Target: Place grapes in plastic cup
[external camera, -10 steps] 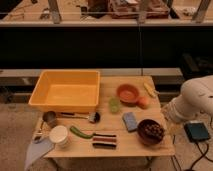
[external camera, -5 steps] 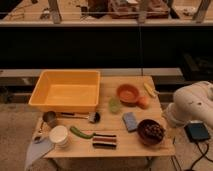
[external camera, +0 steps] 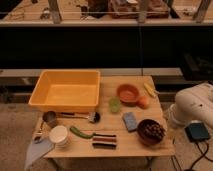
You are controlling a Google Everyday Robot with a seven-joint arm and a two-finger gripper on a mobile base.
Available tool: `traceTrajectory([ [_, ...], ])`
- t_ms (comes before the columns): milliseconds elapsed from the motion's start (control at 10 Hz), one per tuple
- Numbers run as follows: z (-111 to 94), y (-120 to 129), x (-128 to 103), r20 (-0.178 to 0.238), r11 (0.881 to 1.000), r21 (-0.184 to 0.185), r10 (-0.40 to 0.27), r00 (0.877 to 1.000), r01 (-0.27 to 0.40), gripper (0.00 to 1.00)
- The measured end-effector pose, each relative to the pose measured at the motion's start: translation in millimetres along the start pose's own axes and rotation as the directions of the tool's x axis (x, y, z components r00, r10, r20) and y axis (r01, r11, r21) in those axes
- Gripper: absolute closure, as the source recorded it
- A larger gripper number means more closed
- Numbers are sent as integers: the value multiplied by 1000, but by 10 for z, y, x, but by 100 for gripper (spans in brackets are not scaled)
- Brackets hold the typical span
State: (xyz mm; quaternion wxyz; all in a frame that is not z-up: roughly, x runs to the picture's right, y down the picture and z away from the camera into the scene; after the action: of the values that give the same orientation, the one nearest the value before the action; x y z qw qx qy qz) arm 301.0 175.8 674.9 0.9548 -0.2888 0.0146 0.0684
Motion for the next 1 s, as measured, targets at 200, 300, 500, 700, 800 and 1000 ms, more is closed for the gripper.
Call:
traceTrajectory([
  [200, 3, 3, 3, 0, 1000, -1, 0, 1000, 0, 35],
  [300, 2, 2, 0, 1, 1000, -1, 0, 1000, 0, 35],
  [500, -4, 1, 7, 5, 1000, 1, 0, 1000, 0, 35],
  [700, -111, -115, 13, 30, 1000, 13, -12, 999, 12, 35],
  [800, -130, -201, -9, 44, 1000, 13, -13, 999, 13, 35],
  [1000, -56, -283, -46, 84, 1000, -7, -17, 996, 17, 35],
])
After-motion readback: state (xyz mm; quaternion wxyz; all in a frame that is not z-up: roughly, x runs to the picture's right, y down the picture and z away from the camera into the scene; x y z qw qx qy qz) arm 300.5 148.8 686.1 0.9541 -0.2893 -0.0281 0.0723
